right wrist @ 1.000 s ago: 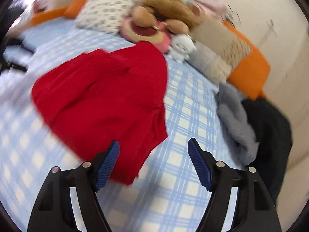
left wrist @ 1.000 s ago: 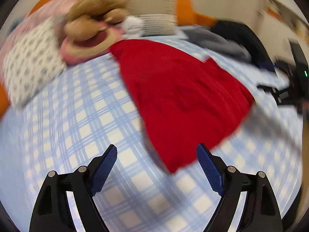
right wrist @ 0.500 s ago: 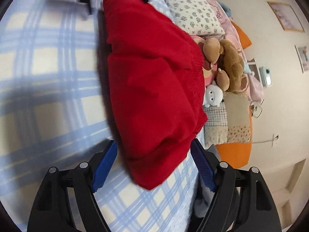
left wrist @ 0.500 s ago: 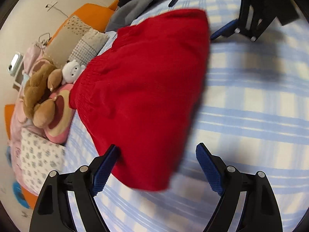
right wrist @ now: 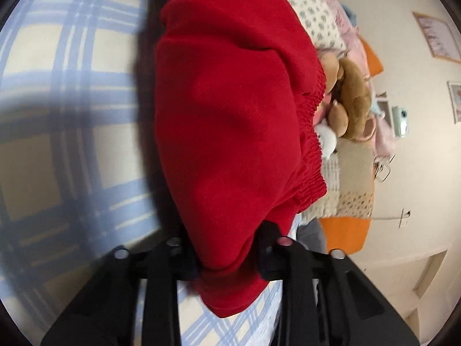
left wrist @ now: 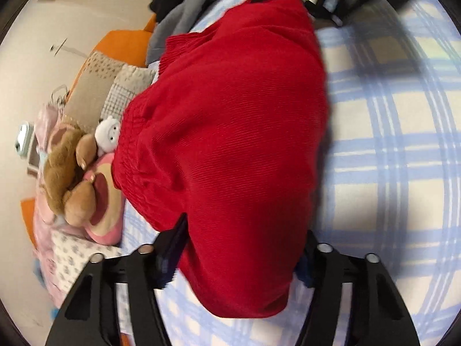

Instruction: Fold large clothes

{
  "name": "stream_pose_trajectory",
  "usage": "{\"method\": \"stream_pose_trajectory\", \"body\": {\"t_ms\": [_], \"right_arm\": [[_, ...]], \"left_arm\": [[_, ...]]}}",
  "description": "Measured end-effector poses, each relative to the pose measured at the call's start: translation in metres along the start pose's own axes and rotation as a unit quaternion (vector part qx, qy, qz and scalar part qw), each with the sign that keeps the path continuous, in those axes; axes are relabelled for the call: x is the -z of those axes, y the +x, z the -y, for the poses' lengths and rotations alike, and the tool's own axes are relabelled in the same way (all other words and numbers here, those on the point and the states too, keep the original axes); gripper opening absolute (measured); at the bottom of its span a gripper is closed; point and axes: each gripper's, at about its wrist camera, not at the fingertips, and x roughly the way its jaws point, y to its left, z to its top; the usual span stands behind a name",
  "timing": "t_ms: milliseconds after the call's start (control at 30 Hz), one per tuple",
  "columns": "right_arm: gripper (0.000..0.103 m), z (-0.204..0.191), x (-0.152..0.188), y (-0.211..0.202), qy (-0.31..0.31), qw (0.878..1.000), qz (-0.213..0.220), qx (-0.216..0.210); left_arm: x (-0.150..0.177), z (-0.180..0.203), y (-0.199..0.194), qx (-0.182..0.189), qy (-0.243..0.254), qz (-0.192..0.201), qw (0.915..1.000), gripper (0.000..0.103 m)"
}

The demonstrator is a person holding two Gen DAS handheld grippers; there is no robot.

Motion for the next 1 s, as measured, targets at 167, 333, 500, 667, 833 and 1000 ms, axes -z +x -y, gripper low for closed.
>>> {"method": "stream_pose_trajectory", "body": {"t_ms": [167,333,500,667,833,1000], "right_arm": [[0.016,0.039,-0.005,-0.018,0.007,1.0,0.005,0.0],[0.016,0.084,-0.013,-0.032,0.005,0.997,0.018,-0.076],[0.016,0.145,-0.022,-0.02,0.048,0.99,0.02,-0.127],[0.022,0.216,-0.029,0.009,0.103,0.981,0.021,-0.163],[0.024,0.269,-0.051,0.06,0.133,0.979,0.017,-0.152],[0.024,0.293,-0.068,0.138,0.157,0.978,-0.002,-0.135]], "left_arm": [[-0.004,-0.025,-0.026,-0.014,-0.013,-0.023,0.9996,0.041],[-0.003,-0.065,-0.035,0.054,0.007,-0.047,0.9974,0.041],[-0.011,-0.119,-0.032,0.13,-0.02,-0.065,0.9892,0.044],[-0.016,-0.192,-0.017,0.13,-0.054,-0.072,0.9874,0.073],[-0.015,-0.259,0.029,0.052,-0.1,-0.087,0.9898,0.078],[-0.016,-0.301,0.102,-0.059,-0.149,-0.093,0.9827,0.091]]}}
